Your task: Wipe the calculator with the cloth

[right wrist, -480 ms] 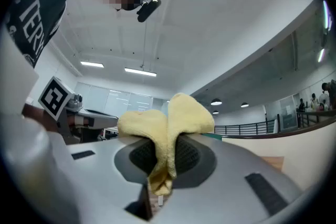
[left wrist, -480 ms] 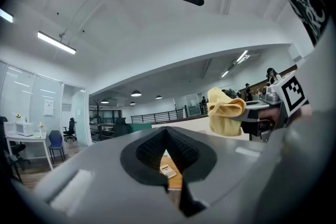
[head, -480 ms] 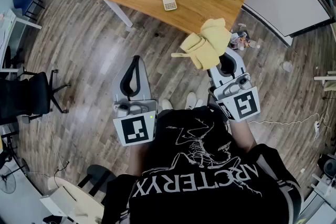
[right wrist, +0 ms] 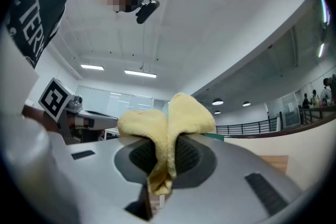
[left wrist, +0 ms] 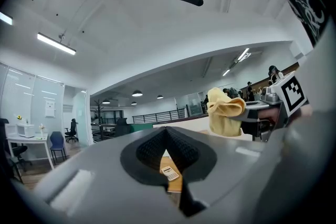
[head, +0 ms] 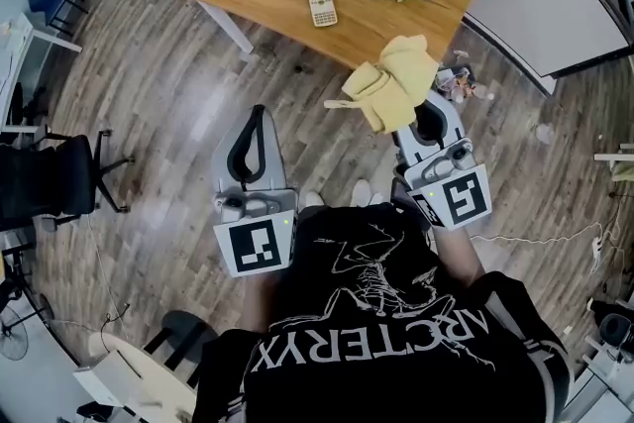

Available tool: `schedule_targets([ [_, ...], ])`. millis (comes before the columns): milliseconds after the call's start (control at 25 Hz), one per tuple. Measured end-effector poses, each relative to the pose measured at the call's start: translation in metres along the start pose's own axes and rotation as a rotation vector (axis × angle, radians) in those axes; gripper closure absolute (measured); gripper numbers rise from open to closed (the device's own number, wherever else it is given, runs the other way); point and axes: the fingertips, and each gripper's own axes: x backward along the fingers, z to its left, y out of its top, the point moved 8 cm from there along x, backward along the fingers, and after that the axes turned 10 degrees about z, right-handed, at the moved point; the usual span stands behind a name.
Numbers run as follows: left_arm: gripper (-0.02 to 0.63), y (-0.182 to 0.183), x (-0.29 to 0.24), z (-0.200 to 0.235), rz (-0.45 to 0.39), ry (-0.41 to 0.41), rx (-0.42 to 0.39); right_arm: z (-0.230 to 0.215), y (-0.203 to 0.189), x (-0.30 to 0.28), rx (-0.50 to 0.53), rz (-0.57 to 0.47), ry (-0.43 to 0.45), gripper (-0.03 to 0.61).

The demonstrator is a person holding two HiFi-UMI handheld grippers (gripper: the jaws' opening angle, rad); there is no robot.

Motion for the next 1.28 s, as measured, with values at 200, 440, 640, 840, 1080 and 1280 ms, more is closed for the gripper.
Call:
schedule_targets([
  [200,0.604,0.005,-0.013,-0.011,-0.011,0.022,0.005,-0.021,-0.005,0.000,-0.012,-0.005,0.013,0.525],
  [440,0.604,0.013,-0.032,-0.023,-0.061,0.061,0.008,-0.046,-0.011,-0.004,-0.005,0.008,0.066,0.525],
  [640,0.604,0.013,-0.055,-0.019,-0.046,0.071,0.018,-0.064,-0.017,-0.026,-0.007,0.013,0.080,0.525],
  [840,0.604,0.010,-0.106,0.013,-0.023,0.037,0.021,-0.081,-0.024,-0.083,-0.003,0.021,0.062,0.525],
  [1080,0.604,0.016,-0.197,0.079,-0.024,-0.045,0.008,-0.109,-0.024,-0.180,-0.008,0.050,-0.016,0.525],
  [1280,0.604,0.025,-0.263,0.136,-0.010,-0.116,-0.041,-0.129,-0.009,-0.262,0.013,0.061,-0.075,0.525],
])
